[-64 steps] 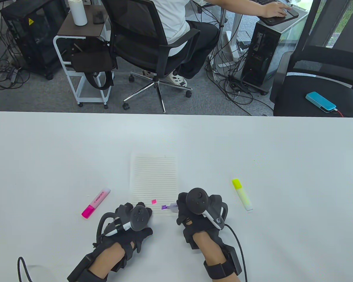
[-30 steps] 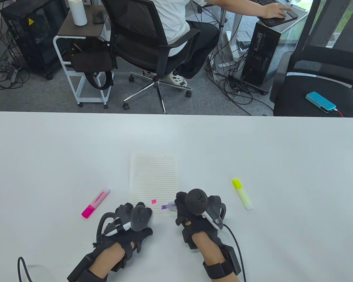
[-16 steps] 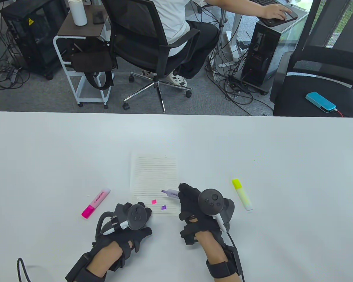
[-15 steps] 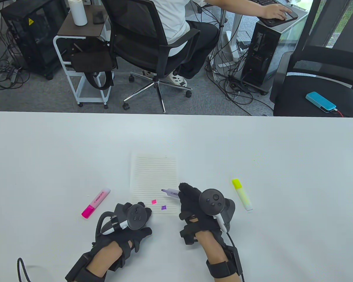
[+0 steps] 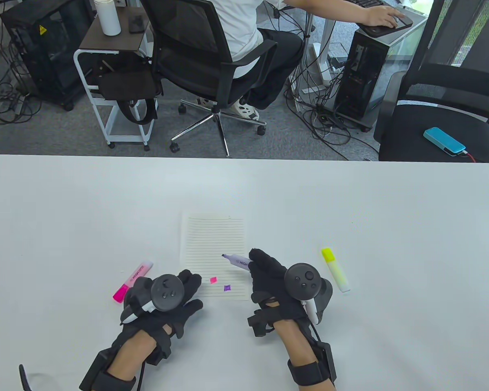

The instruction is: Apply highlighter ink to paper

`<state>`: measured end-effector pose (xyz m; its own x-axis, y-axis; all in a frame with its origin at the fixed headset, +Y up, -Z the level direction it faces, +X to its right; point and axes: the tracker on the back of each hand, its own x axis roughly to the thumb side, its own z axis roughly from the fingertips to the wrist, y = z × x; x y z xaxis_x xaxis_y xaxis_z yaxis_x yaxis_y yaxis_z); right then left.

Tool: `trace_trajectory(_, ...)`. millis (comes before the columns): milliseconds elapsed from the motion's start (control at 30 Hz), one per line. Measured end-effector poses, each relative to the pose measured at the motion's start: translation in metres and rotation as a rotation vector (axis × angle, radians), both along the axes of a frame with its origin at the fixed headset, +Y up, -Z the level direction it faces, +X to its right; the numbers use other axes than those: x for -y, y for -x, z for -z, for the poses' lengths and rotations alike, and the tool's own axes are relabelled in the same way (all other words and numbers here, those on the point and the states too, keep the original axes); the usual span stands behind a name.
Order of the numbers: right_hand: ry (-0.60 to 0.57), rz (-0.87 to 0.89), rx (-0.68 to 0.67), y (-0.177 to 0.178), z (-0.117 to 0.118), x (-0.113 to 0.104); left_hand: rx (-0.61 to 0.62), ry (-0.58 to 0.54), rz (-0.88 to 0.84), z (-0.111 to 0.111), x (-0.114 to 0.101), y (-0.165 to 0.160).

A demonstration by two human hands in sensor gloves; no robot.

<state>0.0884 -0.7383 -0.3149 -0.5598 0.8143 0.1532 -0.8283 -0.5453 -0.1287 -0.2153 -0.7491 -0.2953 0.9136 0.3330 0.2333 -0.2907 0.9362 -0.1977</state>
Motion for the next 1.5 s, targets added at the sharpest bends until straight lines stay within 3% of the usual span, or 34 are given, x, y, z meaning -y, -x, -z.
trace_trajectory(133,-0.021,0.028,-0.019,0.001,-0.001,-0.002,-0.178,-0.07,0.003,0.002,-0.015,0.033)
trace_trajectory(233,-0.028,0.026,-0.03,0.002,-0.001,-0.002,-0.265,-0.045,0.03,0.005,-0.017,0.054)
trace_trajectory(333,-0.026,0.027,-0.037,0.002,-0.001,-0.001,-0.233,0.009,0.048,0.006,-0.012,0.05)
trace_trajectory(533,-0.022,0.023,-0.041,0.002,-0.001,-0.002,-0.124,0.077,0.232,-0.001,0.0,0.007)
trace_trajectory(800,-0.007,0.007,-0.053,0.003,-0.001,-0.002,-0.083,0.06,0.408,-0.005,0.011,-0.023)
trace_trajectory(1067,-0.004,0.006,-0.055,0.003,0.0,-0.002,-0.07,0.081,0.403,-0.004,0.014,-0.026)
trace_trajectory(1300,0.009,0.016,-0.063,0.004,0.0,-0.001,-0.057,0.007,0.392,-0.006,0.011,-0.033)
trace_trajectory(1500,0.006,0.022,-0.062,0.003,0.0,-0.001,-0.028,0.055,0.369,-0.007,0.011,-0.03)
